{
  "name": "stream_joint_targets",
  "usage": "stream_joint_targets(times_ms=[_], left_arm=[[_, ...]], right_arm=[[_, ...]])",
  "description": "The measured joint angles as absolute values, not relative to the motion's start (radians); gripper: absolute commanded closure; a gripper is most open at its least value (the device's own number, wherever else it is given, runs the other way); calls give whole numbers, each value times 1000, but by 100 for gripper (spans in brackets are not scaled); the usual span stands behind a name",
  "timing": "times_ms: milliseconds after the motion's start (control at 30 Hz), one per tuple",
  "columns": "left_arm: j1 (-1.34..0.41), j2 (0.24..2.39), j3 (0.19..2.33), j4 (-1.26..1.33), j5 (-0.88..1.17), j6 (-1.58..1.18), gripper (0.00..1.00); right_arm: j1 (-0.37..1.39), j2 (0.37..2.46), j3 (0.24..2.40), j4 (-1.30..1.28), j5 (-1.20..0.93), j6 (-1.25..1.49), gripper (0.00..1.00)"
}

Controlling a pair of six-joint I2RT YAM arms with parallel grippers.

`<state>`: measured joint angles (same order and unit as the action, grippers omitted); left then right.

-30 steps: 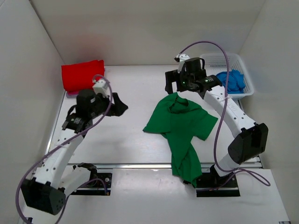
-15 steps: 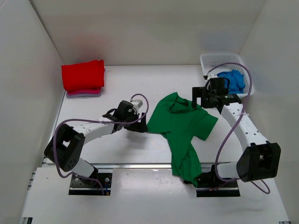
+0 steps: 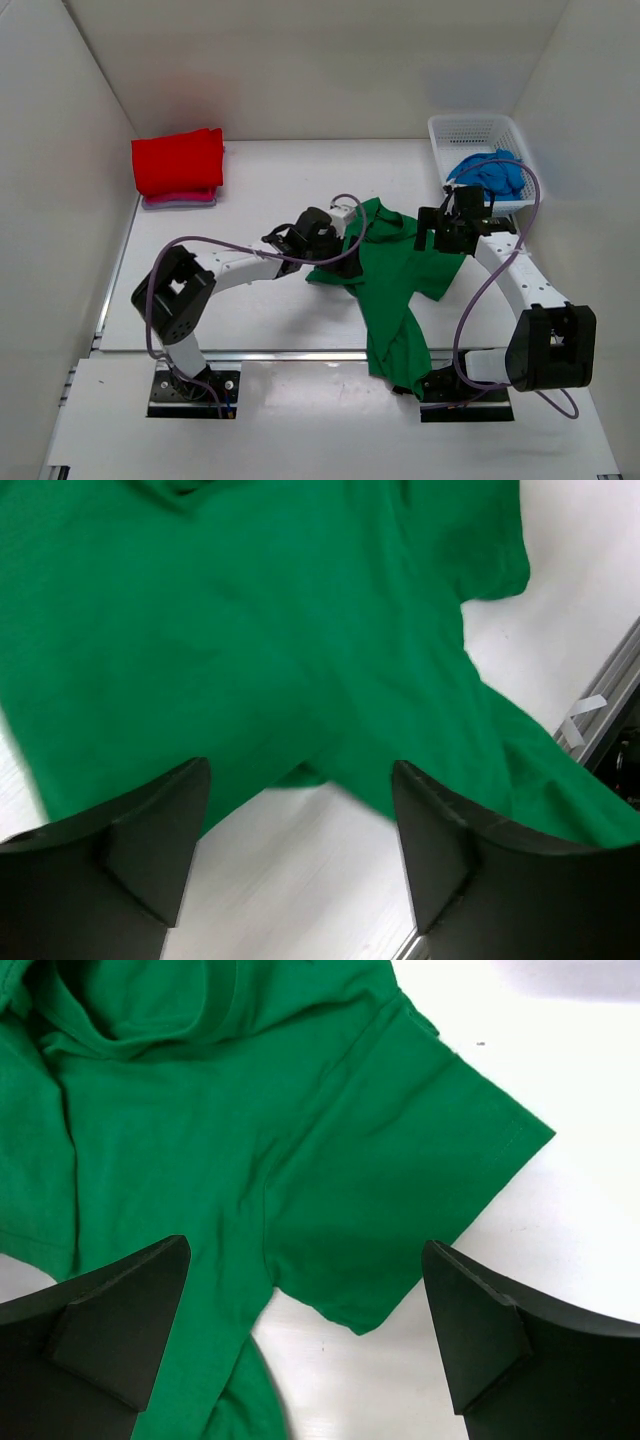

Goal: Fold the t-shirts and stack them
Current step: Flatten out the tshirt

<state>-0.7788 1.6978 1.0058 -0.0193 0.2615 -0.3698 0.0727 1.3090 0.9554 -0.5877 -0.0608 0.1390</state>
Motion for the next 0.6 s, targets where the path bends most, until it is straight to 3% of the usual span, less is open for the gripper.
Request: stream_joint_targets(times_ms=[67,367,467,533,567,600], left_arm=[[-802,1729,1042,-25,249,-365,26],[-870,1876,1117,-56,181,-384,23],[-882,1909,1127,-59,144,-402,46],[-882,1911,1135,-60,133,-414,77],[-883,1913,1137,-64,130,-419,100],[-882,1915,1141,-70,125,-424,100]], right_arm=[[64,1309,948,-584,-68,142,1],[44,1305,937,-571,-90,151,1],[44,1303,936,-572,-95,150,1],[43,1296,936,-572,-99,150,1],[41,1292,934,-571,-99,150,0],[37,1289,934,-572,-103,149,2]])
